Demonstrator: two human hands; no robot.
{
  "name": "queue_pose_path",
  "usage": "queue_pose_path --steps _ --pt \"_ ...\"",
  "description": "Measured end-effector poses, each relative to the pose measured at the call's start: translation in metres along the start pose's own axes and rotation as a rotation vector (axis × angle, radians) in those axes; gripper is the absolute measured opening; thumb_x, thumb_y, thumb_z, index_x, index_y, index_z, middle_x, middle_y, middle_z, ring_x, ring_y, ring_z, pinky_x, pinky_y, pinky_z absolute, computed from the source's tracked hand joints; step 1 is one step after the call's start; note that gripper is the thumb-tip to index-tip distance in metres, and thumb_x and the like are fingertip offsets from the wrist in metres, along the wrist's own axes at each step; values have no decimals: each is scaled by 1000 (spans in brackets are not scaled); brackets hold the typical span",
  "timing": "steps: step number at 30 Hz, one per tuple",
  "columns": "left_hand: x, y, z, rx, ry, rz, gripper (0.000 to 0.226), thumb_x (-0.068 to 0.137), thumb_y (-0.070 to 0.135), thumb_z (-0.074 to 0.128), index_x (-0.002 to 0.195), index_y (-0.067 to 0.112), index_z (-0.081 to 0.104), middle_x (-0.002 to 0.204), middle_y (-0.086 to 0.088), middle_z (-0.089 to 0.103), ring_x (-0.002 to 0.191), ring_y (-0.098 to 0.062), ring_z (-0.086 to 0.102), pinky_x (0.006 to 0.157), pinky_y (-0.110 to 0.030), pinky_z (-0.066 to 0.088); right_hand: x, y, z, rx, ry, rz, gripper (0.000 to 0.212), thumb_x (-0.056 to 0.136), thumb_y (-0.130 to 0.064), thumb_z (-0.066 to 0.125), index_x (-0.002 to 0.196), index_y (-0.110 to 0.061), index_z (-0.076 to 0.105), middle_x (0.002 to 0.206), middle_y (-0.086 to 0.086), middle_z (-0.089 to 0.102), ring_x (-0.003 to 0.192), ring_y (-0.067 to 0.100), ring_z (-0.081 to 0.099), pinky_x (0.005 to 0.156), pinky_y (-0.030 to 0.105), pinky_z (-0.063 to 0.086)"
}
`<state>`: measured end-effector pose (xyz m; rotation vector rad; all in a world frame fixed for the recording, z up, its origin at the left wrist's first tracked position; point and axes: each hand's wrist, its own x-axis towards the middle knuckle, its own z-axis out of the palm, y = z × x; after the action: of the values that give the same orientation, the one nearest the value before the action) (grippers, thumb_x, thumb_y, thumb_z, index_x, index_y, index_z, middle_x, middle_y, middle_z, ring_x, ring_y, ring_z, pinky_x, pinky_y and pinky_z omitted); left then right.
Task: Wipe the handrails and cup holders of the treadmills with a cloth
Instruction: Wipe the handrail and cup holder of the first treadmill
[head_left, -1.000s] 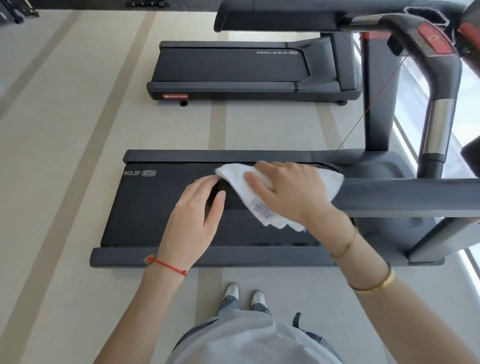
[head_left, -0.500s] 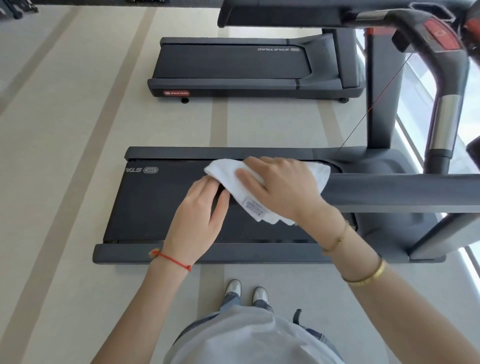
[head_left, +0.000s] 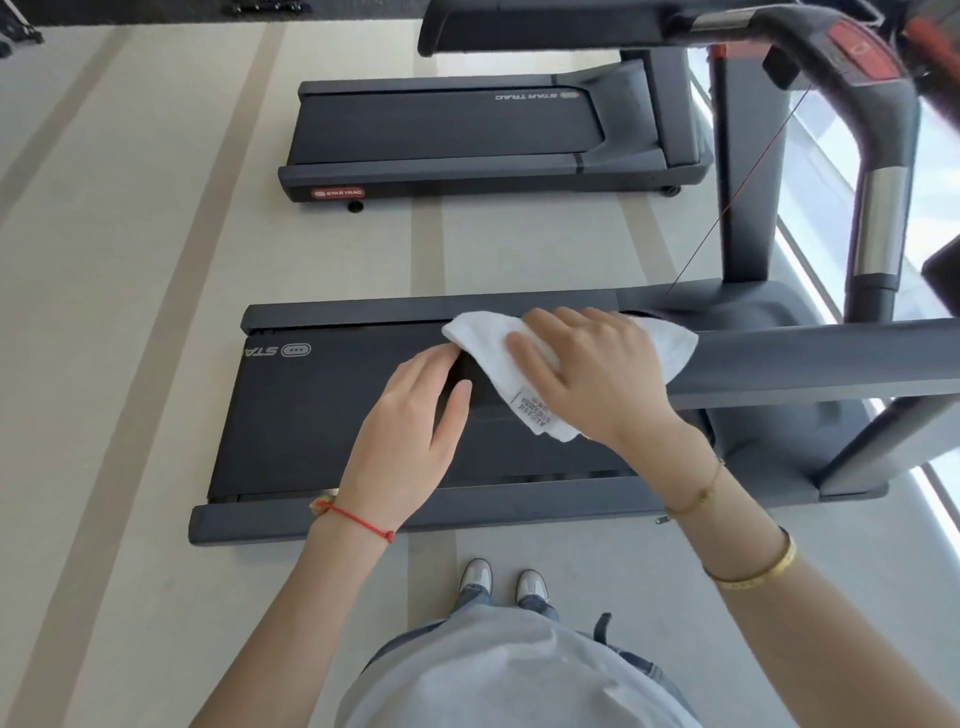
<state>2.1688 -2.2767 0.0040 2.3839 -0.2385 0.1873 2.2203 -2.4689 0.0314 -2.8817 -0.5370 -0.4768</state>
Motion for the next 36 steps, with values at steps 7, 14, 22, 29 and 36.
queue_pose_path --steps 7,14,22,29,36 --pt "1 -2 -3 -6 -18 18 44 103 26 44 145 15 45 142 5 52 133 -7 44 111 -10 28 -15 51 -10 -11 22 121 46 97 -48 33 80 -14 60 67 1 59 66 28 52 66 38 39" --pt "2 -4 -3 -16 -26 30 38 102 25 45 137 13 52 133 4 57 126 -10 49 105 -12 34 -10 -5 10 1 149 44 39 98 -43 40 83 -16 63 67 0 56 65 25 49 65 37 39" --pt "10 7 1 -28 -10 45 38 101 29 43 134 14 54 132 5 57 125 -9 50 104 -7 32 -14 20 10 22 192 28 44 99 -46 37 81 -16 64 66 -1 57 65 25 51 68 38 42" --pt "19 26 11 1 12 50 38 101 29 43 133 13 57 131 3 60 124 -10 51 109 -27 39 -25 56 6 10 231 45 42 100 -44 38 80 -16 63 63 -2 54 63 24 47 66 37 41" --pt "27 51 35 127 101 26 32 101 28 45 123 16 65 122 4 66 117 -17 57 105 -41 40 -41 97 -6 40 205 -6 37 100 -43 40 94 -16 66 78 -2 63 74 25 56 73 38 44"
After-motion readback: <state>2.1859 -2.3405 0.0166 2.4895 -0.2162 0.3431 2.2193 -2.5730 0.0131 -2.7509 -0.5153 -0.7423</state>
